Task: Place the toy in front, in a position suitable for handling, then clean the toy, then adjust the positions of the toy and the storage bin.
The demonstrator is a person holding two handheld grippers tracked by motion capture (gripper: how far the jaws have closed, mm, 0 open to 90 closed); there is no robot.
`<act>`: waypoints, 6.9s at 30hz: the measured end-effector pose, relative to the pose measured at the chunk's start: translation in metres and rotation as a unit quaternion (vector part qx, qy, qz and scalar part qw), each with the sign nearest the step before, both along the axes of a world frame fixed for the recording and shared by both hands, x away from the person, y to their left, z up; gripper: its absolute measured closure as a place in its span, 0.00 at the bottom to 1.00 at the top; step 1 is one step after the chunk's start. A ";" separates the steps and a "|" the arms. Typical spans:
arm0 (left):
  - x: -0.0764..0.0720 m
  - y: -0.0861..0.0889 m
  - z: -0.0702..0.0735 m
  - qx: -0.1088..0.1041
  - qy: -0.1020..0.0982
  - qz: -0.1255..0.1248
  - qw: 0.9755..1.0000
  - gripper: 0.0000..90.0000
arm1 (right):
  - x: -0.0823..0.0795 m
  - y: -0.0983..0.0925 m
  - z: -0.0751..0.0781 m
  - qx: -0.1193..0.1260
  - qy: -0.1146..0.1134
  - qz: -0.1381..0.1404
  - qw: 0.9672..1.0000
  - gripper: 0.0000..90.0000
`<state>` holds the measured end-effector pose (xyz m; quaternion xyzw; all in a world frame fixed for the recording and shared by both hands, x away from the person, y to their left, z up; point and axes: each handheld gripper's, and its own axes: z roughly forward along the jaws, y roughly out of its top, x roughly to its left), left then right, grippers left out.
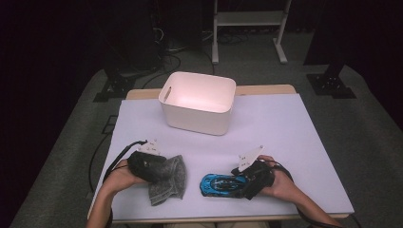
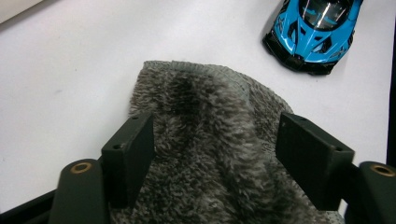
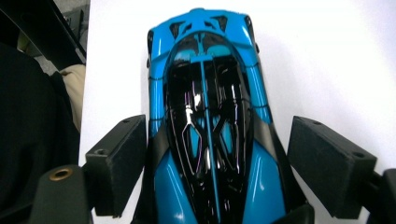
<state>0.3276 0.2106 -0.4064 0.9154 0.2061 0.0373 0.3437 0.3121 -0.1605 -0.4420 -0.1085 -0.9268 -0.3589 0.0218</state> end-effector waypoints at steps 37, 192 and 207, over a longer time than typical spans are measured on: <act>-0.010 -0.006 -0.001 -0.025 -0.022 0.003 0.999 0.17 | 0.056 0.006 0.062 0.022 0.021 -0.001 1.000 0.22; -0.018 0.004 -0.001 -0.052 -0.010 -0.010 0.999 0.13 | 0.118 0.048 0.126 -0.099 0.010 0.013 0.995 0.93; -0.019 0.002 -0.001 -0.051 -0.011 -0.014 0.999 0.13 | 0.096 0.038 0.126 -0.096 0.014 -0.007 0.995 0.93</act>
